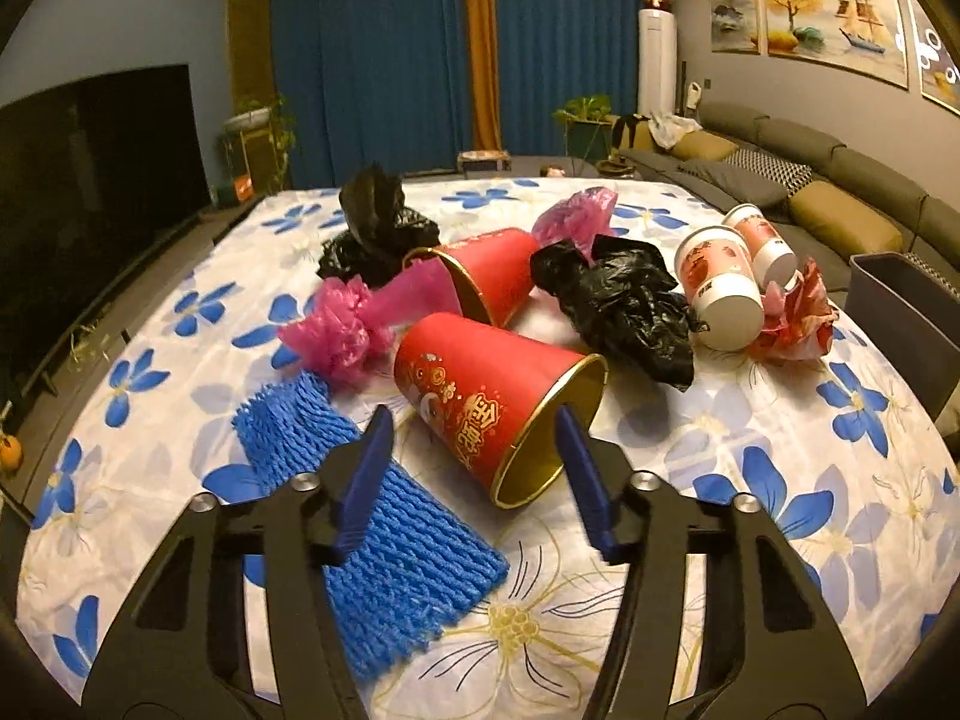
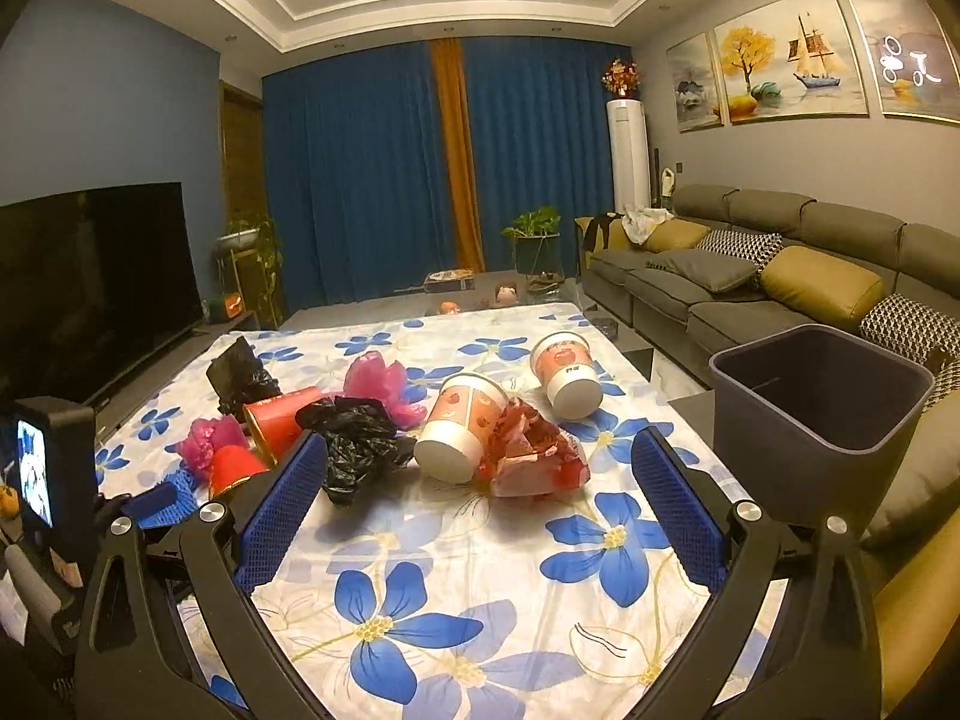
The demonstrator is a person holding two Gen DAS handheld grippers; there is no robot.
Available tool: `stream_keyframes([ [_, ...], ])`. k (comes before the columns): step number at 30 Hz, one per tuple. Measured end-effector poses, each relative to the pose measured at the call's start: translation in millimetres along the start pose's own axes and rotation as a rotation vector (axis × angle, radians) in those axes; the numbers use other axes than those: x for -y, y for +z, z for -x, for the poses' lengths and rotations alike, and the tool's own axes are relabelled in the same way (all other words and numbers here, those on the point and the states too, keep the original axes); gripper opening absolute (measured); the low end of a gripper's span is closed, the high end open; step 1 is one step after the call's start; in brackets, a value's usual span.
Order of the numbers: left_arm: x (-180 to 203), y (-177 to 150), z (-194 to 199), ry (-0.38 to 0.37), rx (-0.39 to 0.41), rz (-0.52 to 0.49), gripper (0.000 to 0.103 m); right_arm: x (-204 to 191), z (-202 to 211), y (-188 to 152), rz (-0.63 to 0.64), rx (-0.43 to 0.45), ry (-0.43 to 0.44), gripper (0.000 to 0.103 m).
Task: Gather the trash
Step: 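Grasp the red paper cup with the left gripper while the right gripper grasps the black plastic bag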
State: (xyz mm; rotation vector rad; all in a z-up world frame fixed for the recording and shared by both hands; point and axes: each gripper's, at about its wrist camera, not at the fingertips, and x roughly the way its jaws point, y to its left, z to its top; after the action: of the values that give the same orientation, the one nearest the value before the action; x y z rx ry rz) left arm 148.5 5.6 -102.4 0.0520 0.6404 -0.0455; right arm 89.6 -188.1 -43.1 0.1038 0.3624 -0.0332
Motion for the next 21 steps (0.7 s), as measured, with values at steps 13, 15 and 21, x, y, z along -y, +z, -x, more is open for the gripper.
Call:
stream_keyframes([
  [13, -20, 0, 3, -0.081, -0.004, 0.091, 0.002, -27, -30, -4, 0.058, -0.055, 0.027, 0.097],
  [15, -23, 0, 10, -0.094, 0.008, 0.091, 0.002, -34, -38, -5, 0.072, -0.066, 0.036, 0.097],
  [21, -46, 9, 41, -0.102, 0.087, 0.137, 0.002, -55, -63, -4, 0.106, -0.094, 0.062, 0.092],
])
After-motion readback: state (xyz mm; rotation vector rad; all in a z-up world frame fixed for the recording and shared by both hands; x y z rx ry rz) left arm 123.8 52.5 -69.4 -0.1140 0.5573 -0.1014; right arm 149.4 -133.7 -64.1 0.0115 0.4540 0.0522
